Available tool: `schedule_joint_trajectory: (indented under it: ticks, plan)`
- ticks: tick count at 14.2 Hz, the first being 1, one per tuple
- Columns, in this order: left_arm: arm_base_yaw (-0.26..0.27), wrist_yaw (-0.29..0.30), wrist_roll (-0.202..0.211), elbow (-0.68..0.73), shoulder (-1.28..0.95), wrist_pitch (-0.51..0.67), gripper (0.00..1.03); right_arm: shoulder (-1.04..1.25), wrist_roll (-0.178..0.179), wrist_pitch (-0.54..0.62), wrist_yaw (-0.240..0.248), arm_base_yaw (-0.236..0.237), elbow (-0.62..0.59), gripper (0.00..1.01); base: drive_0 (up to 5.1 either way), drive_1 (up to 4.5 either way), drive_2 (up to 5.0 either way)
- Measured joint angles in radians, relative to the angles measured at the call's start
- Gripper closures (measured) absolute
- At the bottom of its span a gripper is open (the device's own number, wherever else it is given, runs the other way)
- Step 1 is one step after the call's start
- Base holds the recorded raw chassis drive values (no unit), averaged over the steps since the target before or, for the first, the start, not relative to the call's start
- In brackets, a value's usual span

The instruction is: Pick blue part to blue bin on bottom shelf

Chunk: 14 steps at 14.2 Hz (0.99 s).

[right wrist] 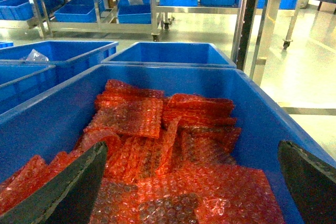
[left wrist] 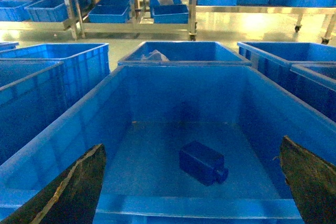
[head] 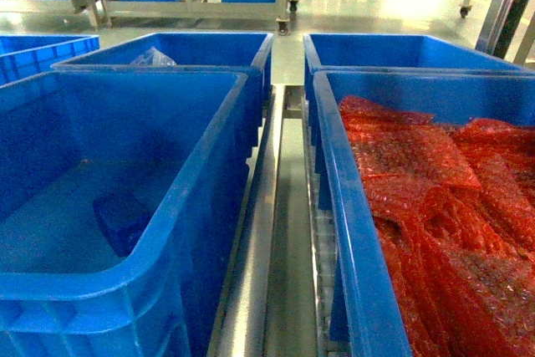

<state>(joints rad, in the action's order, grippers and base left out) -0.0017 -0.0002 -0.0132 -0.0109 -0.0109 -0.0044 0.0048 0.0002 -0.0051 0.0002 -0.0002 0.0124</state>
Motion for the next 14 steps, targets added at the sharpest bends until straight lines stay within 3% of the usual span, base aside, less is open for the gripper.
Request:
schedule_joint_trajectory:
  ticks: [14]
  plan:
    - [0.000, 0.000, 0.000, 0.000, 0.000, 0.000, 0.05, 0.000, 0.000, 0.000, 0.000, 0.000, 0.000, 0.03, 0.0, 0.00, 0.0]
